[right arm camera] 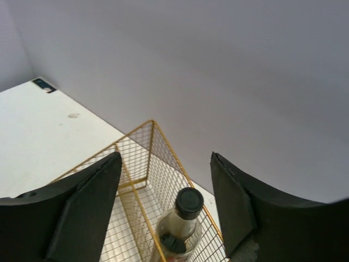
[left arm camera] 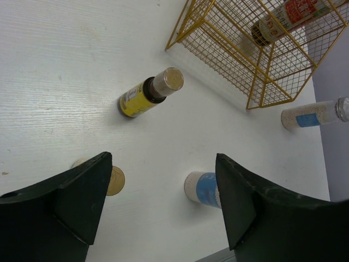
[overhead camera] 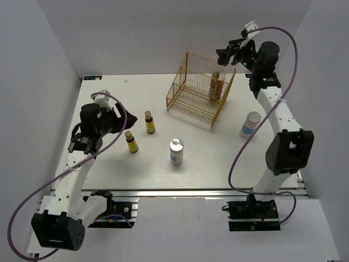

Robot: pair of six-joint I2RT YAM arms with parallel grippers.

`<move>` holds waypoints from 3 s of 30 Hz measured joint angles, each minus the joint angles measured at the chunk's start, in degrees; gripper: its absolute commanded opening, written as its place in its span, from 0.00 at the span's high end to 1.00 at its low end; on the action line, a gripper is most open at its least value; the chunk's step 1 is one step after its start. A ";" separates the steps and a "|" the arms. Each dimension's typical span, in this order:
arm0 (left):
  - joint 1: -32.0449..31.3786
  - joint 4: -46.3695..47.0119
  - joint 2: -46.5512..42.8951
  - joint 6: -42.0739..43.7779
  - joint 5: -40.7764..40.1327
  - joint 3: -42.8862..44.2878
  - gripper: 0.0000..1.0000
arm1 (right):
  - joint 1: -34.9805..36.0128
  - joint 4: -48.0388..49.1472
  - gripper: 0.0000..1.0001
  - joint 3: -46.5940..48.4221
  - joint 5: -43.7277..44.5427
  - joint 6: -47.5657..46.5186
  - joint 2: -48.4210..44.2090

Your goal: Organize the condiment bottles

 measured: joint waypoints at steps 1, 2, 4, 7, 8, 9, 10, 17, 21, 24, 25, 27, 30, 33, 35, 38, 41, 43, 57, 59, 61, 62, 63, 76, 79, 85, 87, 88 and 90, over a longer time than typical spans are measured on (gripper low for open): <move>0.00 0.00 0.00 0.04 0.26 0.00 0.22 | -0.07 -1.86 0.39 0.68 -1.36 -0.79 -1.29; 0.00 0.02 0.02 0.20 0.66 0.00 0.26 | -0.13 -3.21 0.45 1.01 -2.84 -1.64 -2.51; 0.00 0.02 0.20 0.37 1.64 0.00 0.41 | -0.26 -6.67 0.62 1.53 -6.91 -3.26 -5.51; -0.02 0.00 1.18 0.92 3.02 0.04 0.57 | -0.26 -14.14 0.86 2.40 -13.79 -6.03 -10.05; -0.11 0.00 1.73 1.27 3.28 0.07 0.58 | -0.26 -17.22 0.77 2.40 -15.89 -6.86 -11.54; -0.15 -0.02 2.25 1.55 3.50 0.07 0.57 | -0.26 -20.55 0.68 2.38 -18.10 -7.87 -12.83; -0.28 -0.11 2.69 1.84 3.67 0.09 0.50 | -0.24 -23.58 0.57 1.90 -20.06 -9.14 -14.08; -2.75 -2.08 5.53 3.63 4.31 3.61 0.12 | 2.51 -44.70 0.11 -11.37 -18.01 -16.50 -22.53; -9.38 -2.54 6.67 4.07 2.73 7.08 0.09 | 3.02 -49.40 0.11 -21.68 -2.78 -14.45 -29.29; -15.30 -2.56 7.72 4.17 1.60 9.01 0.08 | 2.40 -51.47 0.11 -24.57 7.91 -12.13 -33.22; -16.68 -2.56 8.07 4.15 1.44 9.29 0.08 | 1.97 -51.78 0.11 -24.98 10.62 -11.39 -34.05; -18.56 -2.56 8.61 4.09 0.83 9.38 0.08 | 0.37 -51.78 0.11 -25.88 14.58 -10.23 -35.06; -19.39 -2.58 9.11 3.87 -0.04 9.38 0.08 | -2.45 -51.82 0.11 -27.82 19.15 -9.38 -35.19; -19.71 -2.54 9.38 3.80 -0.63 9.38 0.07 | -5.40 -52.46 0.11 -28.59 21.77 -9.05 -33.16; -19.85 -2.54 9.57 3.80 -0.96 9.38 0.07 | -7.52 -52.43 0.11 -28.63 22.36 -9.05 -31.04; -20.09 -2.32 9.75 3.74 -1.33 9.38 0.07 | -10.64 -51.52 0.11 -28.65 23.02 -9.11 -27.28; -20.24 -1.84 9.73 3.52 -1.68 9.38 0.07 | -13.03 -50.84 0.11 -28.44 22.91 -9.18 -23.08; -20.37 -1.57 9.68 3.23 -1.95 9.38 0.07 | -13.73 -50.69 0.11 -27.80 22.67 -9.46 -20.22; -20.48 -1.64 7.23 1.31 -3.91 8.52 0.07 | -13.70 -47.41 0.43 -26.43 18.43 -10.91 -12.55; -20.48 -1.70 6.99 1.11 -4.13 8.28 0.07 | -13.75 -47.41 0.58 -26.43 18.25 -11.13 -12.55; -20.48 -1.77 6.82 0.83 -4.28 8.17 0.07 | -13.77 -47.41 0.73 -26.43 17.79 -11.91 -12.59; -20.48 -1.75 6.75 0.70 -4.28 8.17 0.07 | -13.77 -47.47 0.77 -26.43 17.09 -12.33 -12.66; -20.48 -1.77 6.71 0.66 -4.28 8.17 0.07 | -13.77 -47.60 0.78 -26.43 16.06 -13.14 -12.90; -20.52 -2.29 5.60 0.50 -4.26 7.85 0.07 | 0.35 -62.36 1.00 -2.75 -7.48 -26.84 -17.40; -20.59 -2.62 5.20 0.48 -4.28 7.58 0.07 | 6.86 -62.27 1.00 1.84 -9.92 -24.98 -17.14; -20.61 -2.56 3.85 0.26 -4.28 6.45 0.07 | 14.32 -58.01 1.00 10.54 -6.93 -16.96 -9.57; -20.65 -2.58 3.85 0.22 -4.28 6.36 0.07 | 15.13 -55.30 1.00 16.55 -4.39 -14.12 -3.39; -20.65 -2.56 3.82 0.22 -4.33 6.36 0.07 | 15.28 -54.10 1.00 20.72 -2.64 -12.76 0.66; -20.70 -2.56 3.67 0.17 -4.59 6.36 0.07 | 15.37 -52.24 1.00 27.74 -0.13 -11.08 7.52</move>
